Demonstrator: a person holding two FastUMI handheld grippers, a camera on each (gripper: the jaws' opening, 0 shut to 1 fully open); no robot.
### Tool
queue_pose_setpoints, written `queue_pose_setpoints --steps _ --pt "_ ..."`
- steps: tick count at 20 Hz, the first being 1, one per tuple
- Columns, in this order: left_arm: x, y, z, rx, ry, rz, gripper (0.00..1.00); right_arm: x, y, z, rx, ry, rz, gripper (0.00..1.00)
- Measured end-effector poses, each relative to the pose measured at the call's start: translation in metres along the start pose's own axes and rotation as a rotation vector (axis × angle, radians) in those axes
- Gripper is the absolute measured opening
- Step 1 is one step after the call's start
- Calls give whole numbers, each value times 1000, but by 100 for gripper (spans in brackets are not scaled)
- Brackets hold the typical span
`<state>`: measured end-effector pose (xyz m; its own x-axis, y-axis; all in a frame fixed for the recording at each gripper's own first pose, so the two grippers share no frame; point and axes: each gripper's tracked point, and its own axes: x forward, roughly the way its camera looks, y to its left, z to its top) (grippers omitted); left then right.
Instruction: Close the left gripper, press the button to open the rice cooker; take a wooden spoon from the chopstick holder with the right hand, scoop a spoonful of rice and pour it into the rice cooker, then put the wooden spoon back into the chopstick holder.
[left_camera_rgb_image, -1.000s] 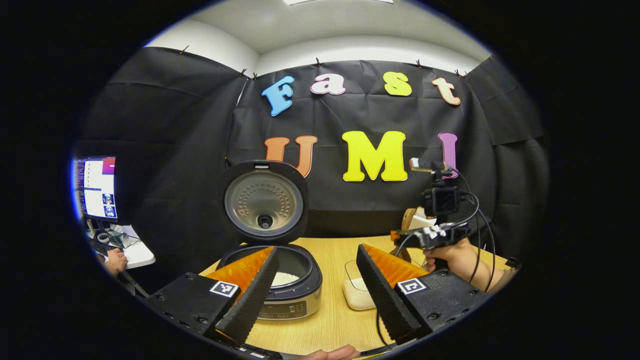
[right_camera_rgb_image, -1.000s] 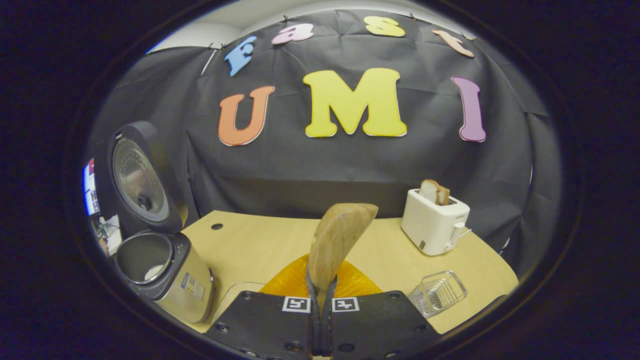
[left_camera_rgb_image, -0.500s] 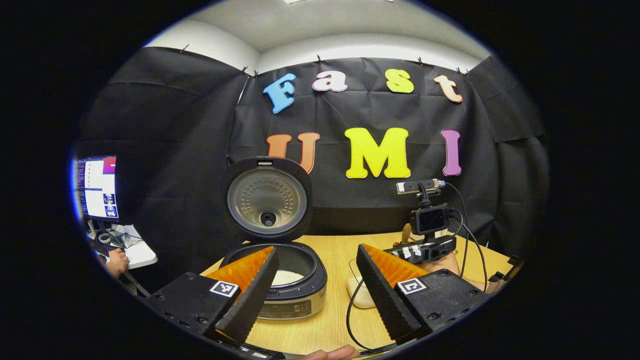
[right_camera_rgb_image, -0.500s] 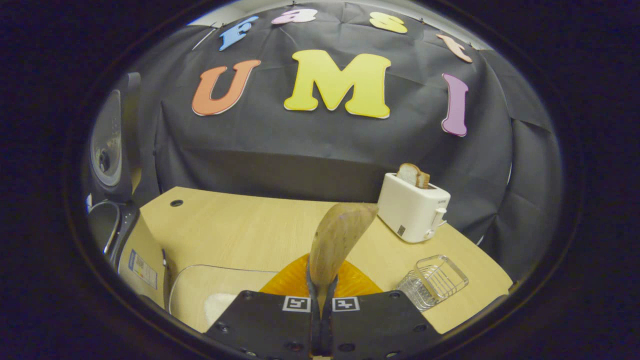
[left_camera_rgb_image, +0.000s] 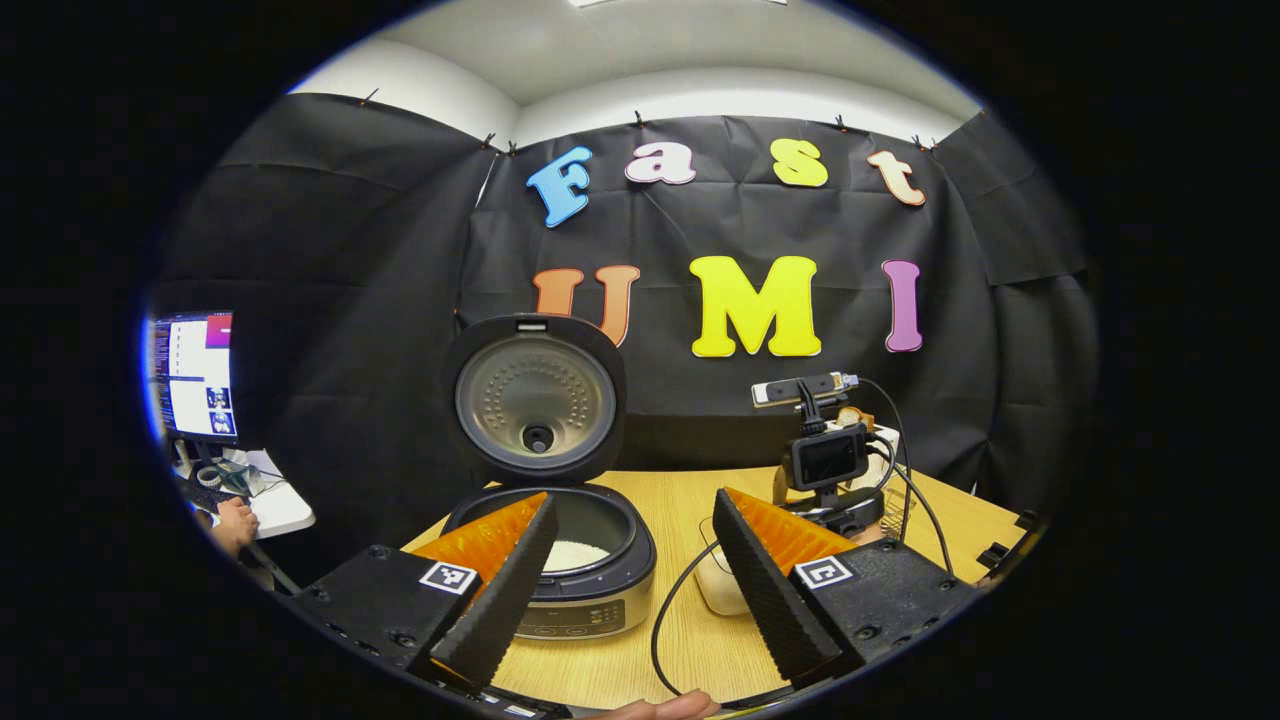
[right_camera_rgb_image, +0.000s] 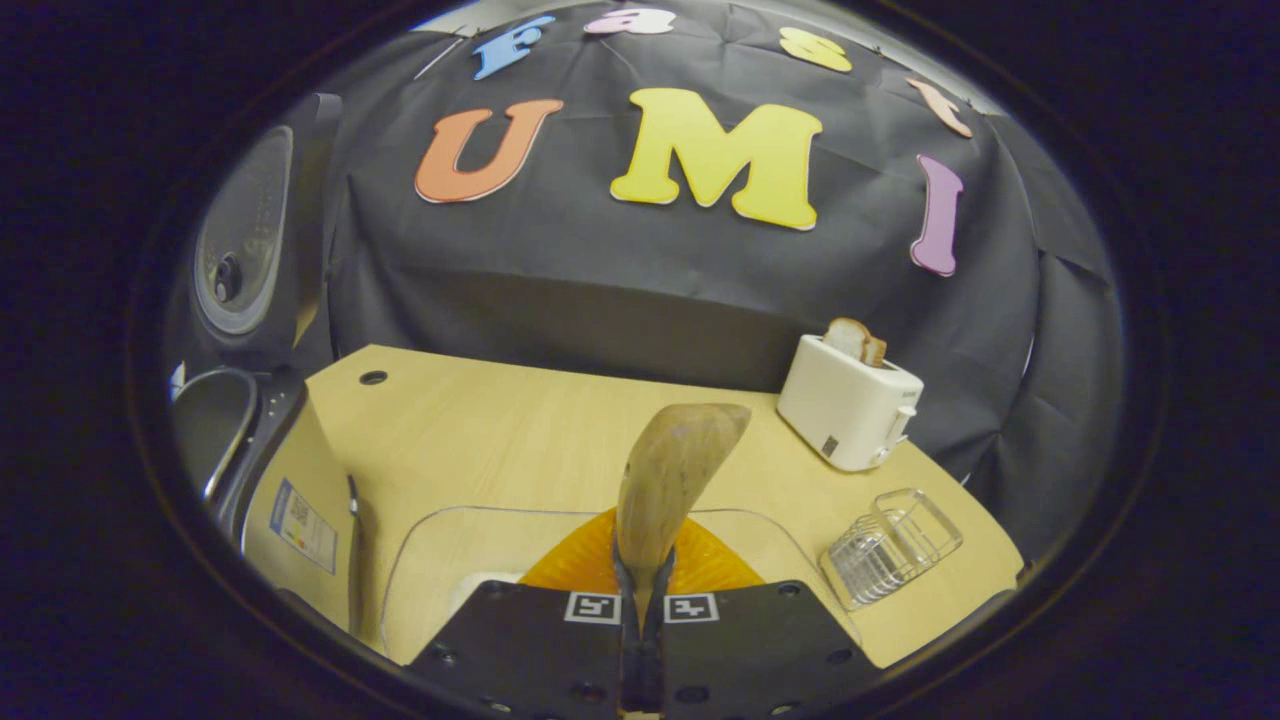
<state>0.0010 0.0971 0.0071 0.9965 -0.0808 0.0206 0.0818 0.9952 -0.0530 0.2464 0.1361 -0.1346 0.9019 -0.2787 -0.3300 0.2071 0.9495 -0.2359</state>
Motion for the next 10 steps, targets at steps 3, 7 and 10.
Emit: queue_pose_setpoints --steps 3,7,10 --pt "0 0 0 5 0 -2 99 -6 19 -3 73 32 50 1" --pt "1 4 0 0 1 1 99 -11 17 -7 250 72 79 1" --pt "2 8 -3 -5 8 8 99 -12 9 -11 412 88 112 1"
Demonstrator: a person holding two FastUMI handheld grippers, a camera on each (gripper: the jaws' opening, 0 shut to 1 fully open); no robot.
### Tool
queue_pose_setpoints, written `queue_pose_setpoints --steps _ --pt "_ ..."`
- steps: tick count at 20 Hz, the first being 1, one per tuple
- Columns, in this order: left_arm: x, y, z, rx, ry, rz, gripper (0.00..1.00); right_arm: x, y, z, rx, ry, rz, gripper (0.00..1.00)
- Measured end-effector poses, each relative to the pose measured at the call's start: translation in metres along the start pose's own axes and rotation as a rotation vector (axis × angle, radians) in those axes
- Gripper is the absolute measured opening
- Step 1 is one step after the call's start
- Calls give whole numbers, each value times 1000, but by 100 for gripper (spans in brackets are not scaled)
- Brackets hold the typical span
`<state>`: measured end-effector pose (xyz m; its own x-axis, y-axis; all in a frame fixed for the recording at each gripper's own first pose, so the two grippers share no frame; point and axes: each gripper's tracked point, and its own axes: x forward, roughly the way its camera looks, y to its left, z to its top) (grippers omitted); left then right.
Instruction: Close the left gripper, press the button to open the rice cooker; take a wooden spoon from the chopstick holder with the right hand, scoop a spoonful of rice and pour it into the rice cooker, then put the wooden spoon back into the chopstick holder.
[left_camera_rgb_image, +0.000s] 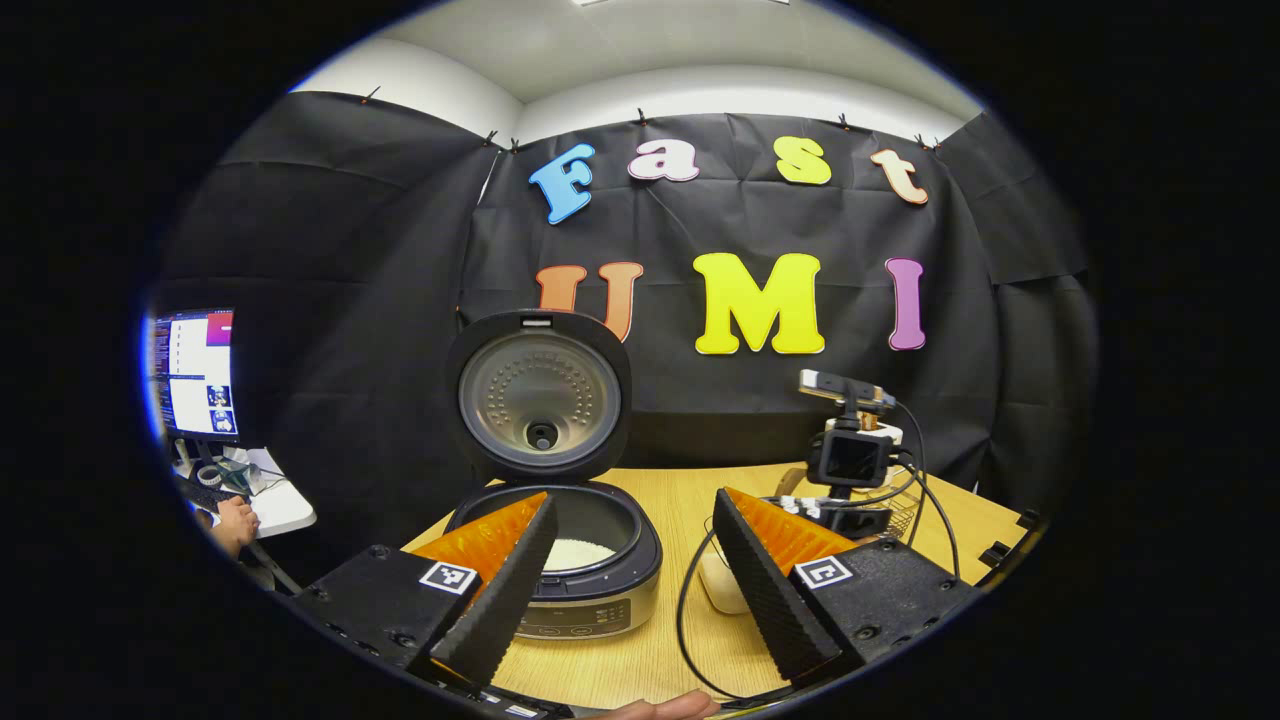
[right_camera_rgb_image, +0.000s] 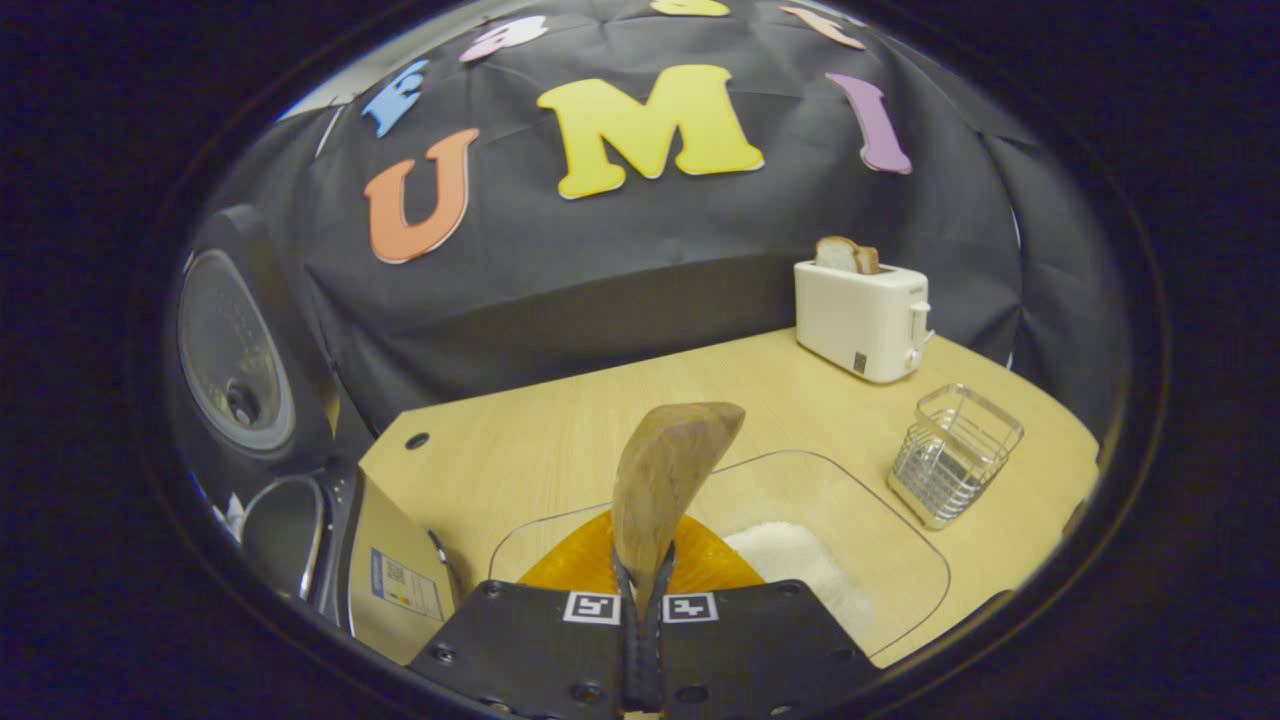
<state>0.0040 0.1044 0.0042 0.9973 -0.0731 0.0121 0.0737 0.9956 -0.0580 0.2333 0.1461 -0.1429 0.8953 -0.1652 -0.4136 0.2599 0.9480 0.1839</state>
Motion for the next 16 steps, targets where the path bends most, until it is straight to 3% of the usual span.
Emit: queue_pose_setpoints --steps 6,7,16 --pt "2 -3 -2 -1 8 -1 96 3 3 -1 223 93 161 1" --pt "2 -5 -2 1 8 -4 99 3 3 -1 251 100 181 1" --pt "7 1 -6 -11 23 3 99 1 -23 -2 656 148 292 1"
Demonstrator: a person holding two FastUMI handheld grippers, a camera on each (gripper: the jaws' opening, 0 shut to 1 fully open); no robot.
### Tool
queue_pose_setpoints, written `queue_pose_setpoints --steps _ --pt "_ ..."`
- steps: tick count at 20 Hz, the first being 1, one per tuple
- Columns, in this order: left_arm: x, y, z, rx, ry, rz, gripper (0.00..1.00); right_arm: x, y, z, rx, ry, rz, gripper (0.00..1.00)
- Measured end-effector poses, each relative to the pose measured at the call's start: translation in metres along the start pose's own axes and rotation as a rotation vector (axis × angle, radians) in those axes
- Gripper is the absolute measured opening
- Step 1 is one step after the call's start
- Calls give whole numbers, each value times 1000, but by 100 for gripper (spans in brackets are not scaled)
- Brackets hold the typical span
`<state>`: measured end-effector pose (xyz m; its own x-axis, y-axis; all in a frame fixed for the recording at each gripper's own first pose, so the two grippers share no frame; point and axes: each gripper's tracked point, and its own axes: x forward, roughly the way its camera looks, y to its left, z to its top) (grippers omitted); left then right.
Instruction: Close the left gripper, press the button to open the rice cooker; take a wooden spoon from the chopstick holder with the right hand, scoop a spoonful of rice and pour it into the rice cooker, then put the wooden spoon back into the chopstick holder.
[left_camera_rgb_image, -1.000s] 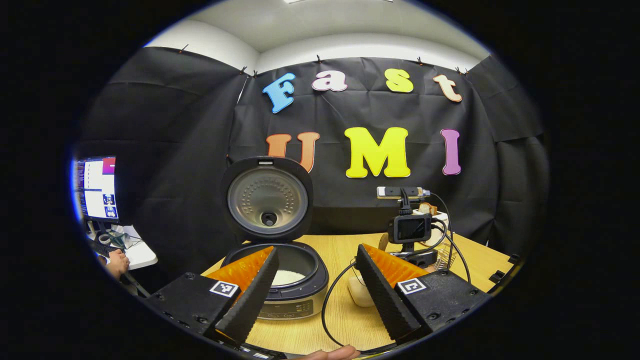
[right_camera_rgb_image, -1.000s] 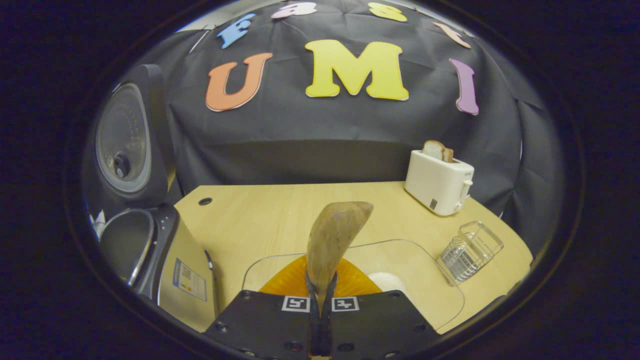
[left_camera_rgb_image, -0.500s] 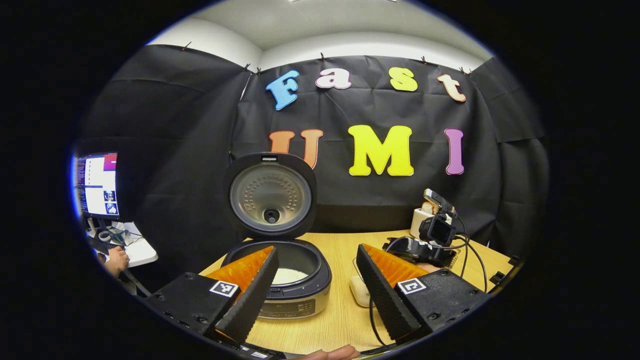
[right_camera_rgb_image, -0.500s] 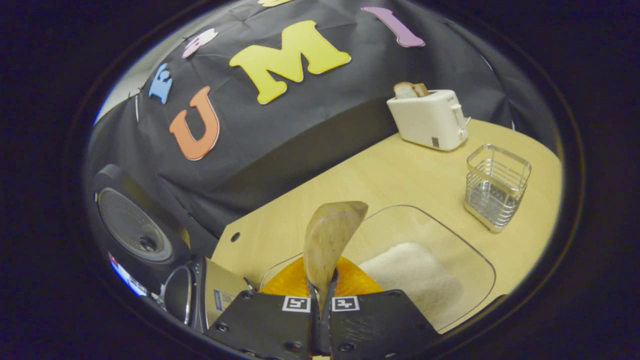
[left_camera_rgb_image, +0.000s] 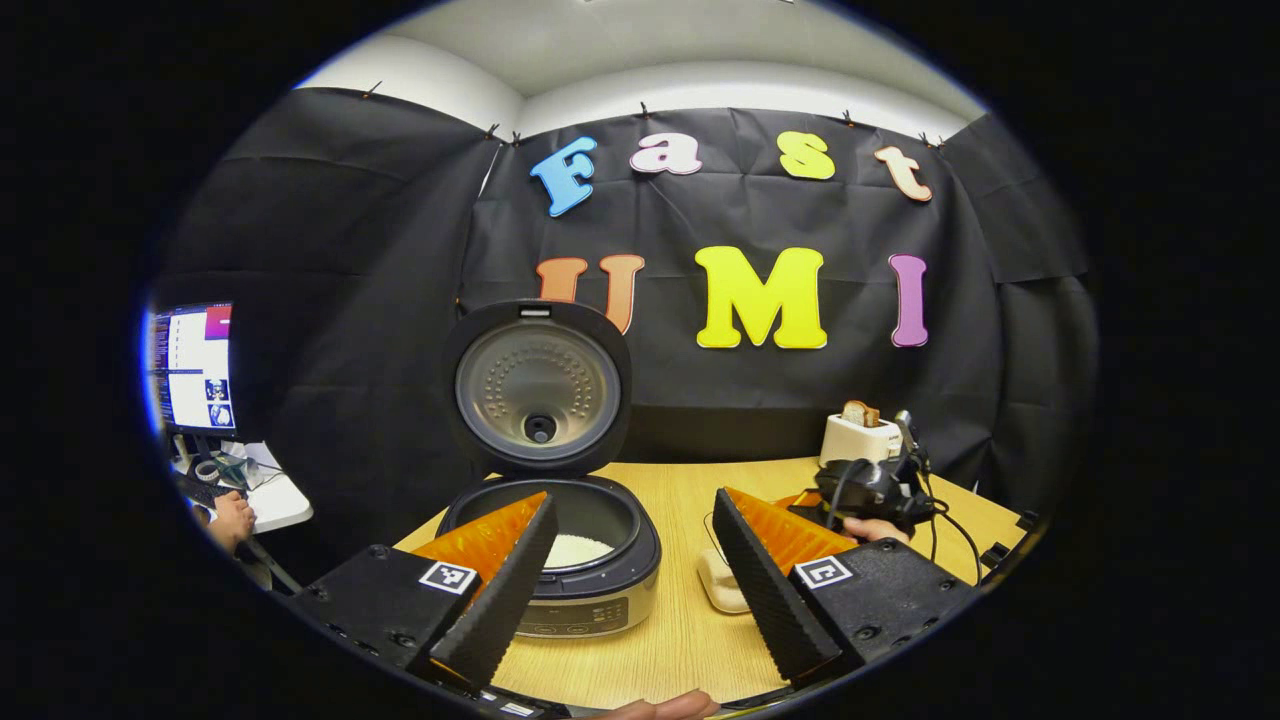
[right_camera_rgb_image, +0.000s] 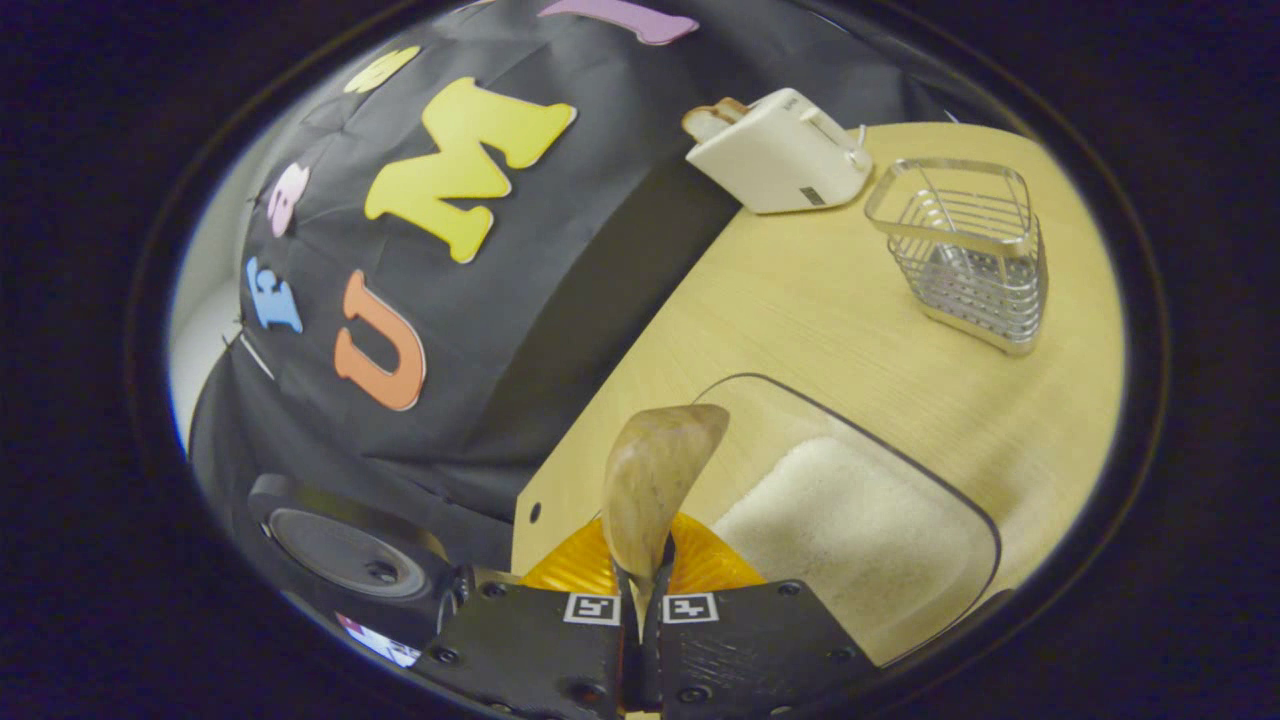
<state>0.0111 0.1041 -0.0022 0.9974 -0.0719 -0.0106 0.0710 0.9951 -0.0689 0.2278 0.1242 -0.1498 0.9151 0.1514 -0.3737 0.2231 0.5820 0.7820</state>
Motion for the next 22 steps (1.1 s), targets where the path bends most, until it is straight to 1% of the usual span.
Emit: queue_pose_setpoints --steps 2,7,9,11,12,14,18,22 --pt "1 3 -2 -5 5 8 99 -7 1 9 74 -7 39 1" --pt "1 8 -1 -8 6 21 99 -30 -2 34 149 -50 83 0" --pt "2 8 -2 -9 8 22 99 -39 1 46 204 -49 121 1" --pt "3 7 -3 -6 9 23 99 -47 8 53 262 -35 177 1" --pt "3 7 -3 -4 10 23 99 -53 14 55 283 -23 205 1" --pt "1 7 -2 1 7 26 99 -60 24 54 310 -2 236 0" --pt "-2 14 2 -6 -8 38 99 -70 54 39 297 33 275 1" --pt "-5 18 4 -15 -11 37 99 -76 94 15 217 46 303 1"
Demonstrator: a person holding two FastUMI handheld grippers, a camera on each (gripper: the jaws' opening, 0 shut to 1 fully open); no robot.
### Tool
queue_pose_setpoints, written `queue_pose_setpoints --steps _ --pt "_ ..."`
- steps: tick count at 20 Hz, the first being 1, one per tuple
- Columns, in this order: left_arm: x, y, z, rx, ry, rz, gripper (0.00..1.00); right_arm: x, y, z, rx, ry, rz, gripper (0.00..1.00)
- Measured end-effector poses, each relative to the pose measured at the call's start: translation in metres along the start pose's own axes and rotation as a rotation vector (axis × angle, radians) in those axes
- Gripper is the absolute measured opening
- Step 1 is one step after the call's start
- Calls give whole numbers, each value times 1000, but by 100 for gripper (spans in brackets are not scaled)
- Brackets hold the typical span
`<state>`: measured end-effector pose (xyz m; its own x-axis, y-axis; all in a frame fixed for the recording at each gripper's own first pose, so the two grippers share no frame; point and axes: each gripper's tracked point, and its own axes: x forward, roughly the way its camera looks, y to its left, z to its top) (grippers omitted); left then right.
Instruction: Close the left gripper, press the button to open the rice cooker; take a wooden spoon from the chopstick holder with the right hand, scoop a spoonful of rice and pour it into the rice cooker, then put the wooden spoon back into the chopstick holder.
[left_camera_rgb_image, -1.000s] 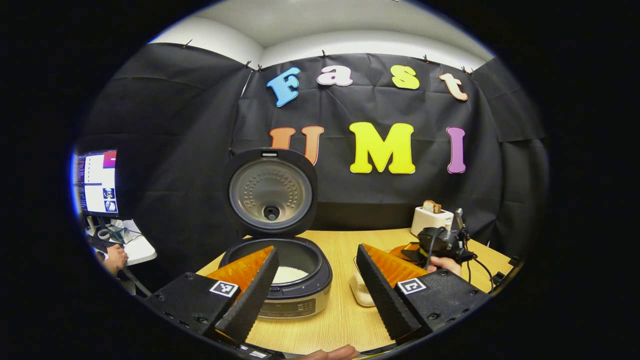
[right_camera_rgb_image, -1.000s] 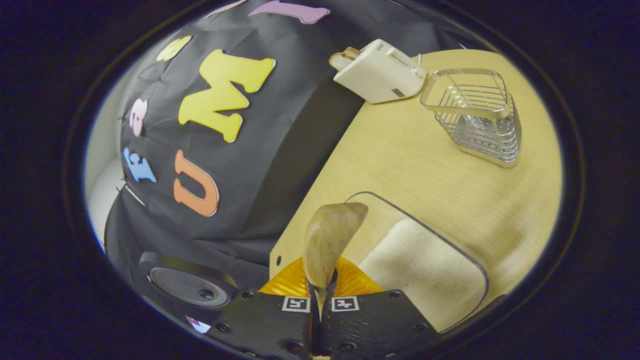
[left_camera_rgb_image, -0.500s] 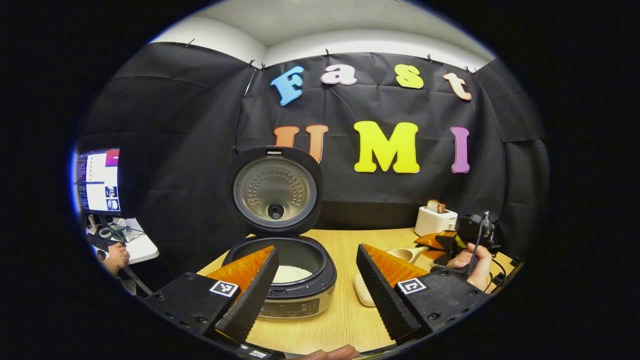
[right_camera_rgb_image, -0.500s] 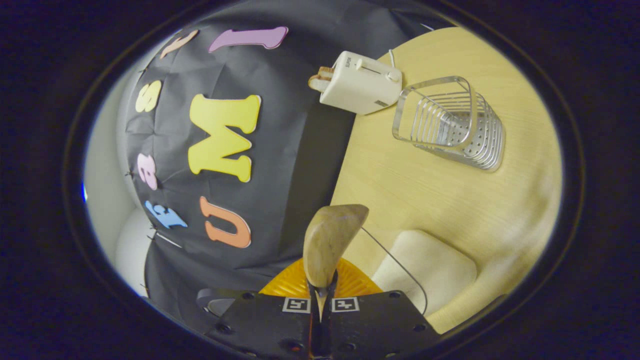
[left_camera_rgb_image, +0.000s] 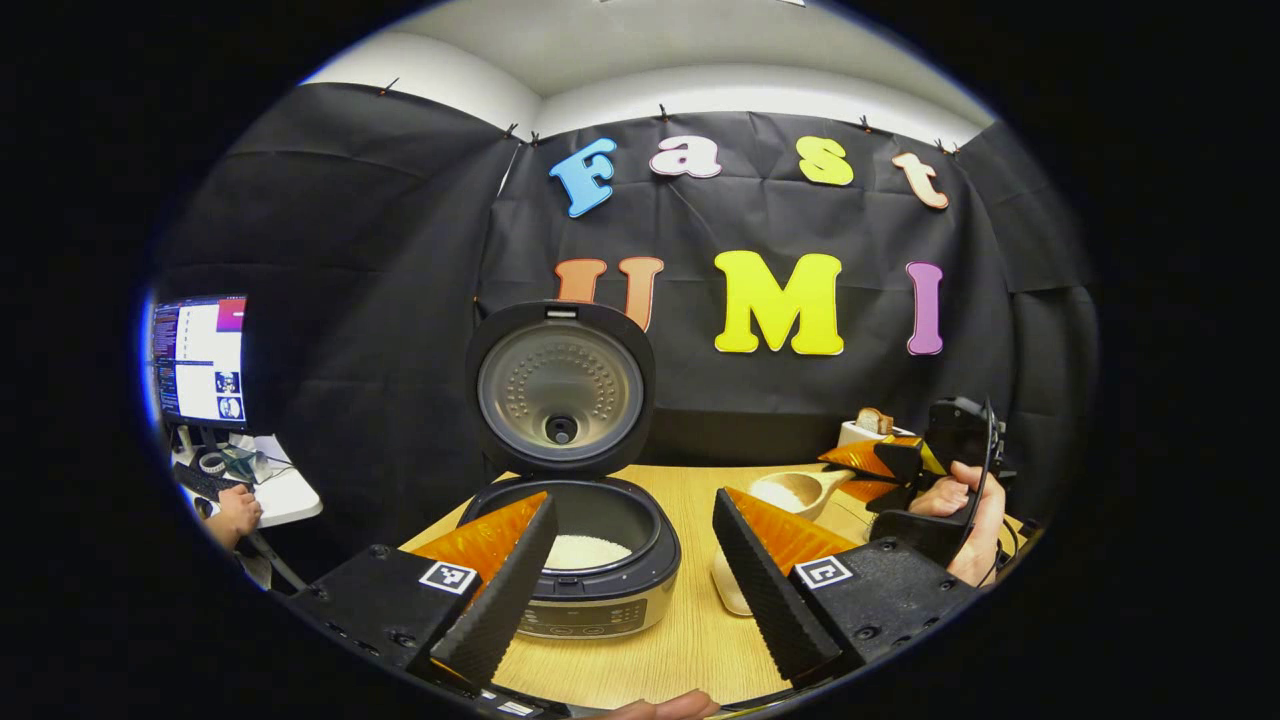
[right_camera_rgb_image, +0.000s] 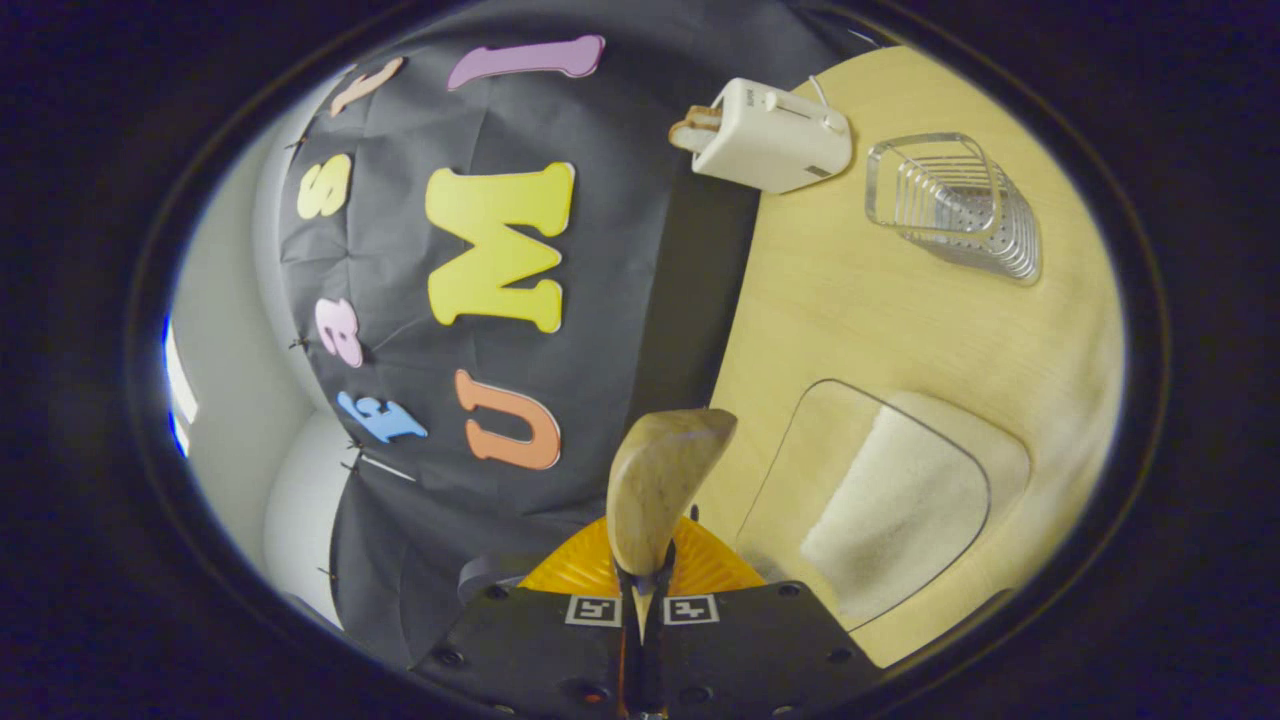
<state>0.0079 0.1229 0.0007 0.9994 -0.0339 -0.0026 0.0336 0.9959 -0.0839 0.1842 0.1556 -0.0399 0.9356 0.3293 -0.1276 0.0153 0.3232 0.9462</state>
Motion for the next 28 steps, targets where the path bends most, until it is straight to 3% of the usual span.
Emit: queue_pose_setpoints --steps 10,17,22,28 --pt "-10 59 3 -68 -17 72 99 50 66 -93 -249 68 -9 0" --pt "-10 76 1 -86 -11 91 99 81 82 -145 -547 86 -77 1" --pt "-12 81 1 -78 -14 98 99 96 93 -162 -797 36 -119 1" --pt "-11 93 -3 -73 -5 123 99 115 81 -169 -972 62 -210 1"
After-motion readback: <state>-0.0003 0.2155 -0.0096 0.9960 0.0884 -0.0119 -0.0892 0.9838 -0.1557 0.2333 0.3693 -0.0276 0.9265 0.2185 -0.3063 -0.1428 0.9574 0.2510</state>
